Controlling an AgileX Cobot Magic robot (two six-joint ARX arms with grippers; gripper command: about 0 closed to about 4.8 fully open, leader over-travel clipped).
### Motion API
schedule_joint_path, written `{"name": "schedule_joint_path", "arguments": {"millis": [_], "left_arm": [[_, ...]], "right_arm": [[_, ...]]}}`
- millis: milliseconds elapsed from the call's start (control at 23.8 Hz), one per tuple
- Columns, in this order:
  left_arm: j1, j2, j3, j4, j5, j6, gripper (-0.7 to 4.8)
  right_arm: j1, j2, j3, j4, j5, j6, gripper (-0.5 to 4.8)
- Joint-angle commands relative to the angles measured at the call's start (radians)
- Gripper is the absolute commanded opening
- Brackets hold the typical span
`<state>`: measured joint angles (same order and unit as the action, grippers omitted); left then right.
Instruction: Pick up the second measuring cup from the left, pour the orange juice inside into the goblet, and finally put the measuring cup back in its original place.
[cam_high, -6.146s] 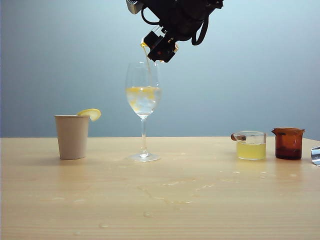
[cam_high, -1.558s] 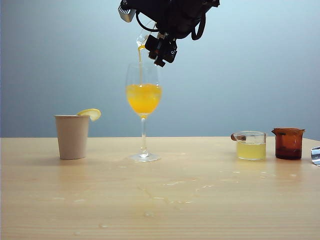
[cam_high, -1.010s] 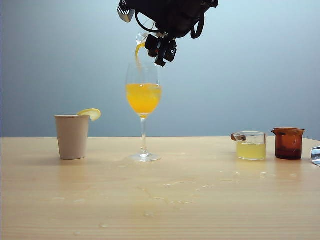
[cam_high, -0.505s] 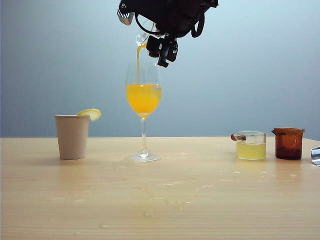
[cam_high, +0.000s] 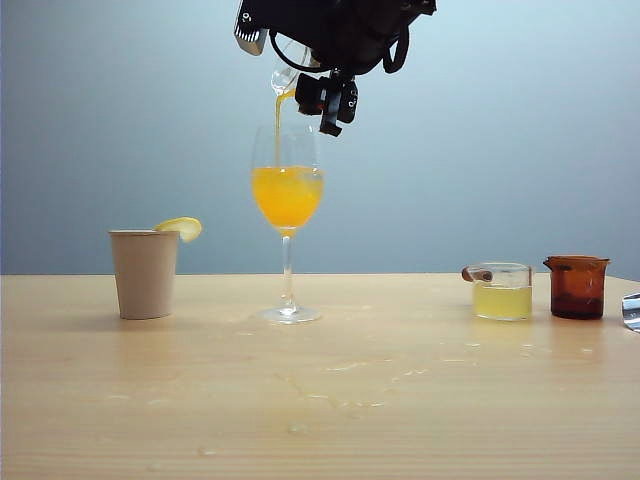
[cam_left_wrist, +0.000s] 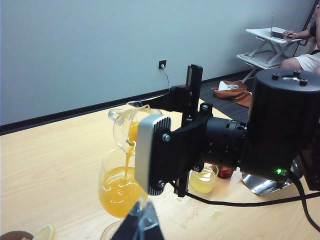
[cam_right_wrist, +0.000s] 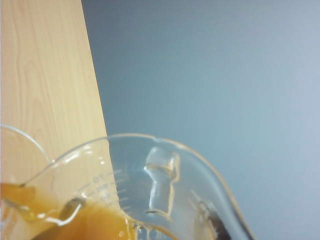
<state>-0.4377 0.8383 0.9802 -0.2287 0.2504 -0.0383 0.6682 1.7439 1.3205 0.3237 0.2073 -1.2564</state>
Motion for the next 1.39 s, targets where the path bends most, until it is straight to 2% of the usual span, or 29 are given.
{"name": "schedule_joint_path", "arguments": {"millis": [42,1389], "left_arm": [[-0.001,-0.002,0.004,0.008,0.001,0.004,-0.06],[-0.001,-0.002,0.004,0.008,0.002,0.004,-0.06]], "right_arm": [[0.002,-0.005,0.008,0.025,0.001,-0.031,2.78],[0.002,-0.005,0.008,0.044,-0.004,-0.17,2.78]]}}
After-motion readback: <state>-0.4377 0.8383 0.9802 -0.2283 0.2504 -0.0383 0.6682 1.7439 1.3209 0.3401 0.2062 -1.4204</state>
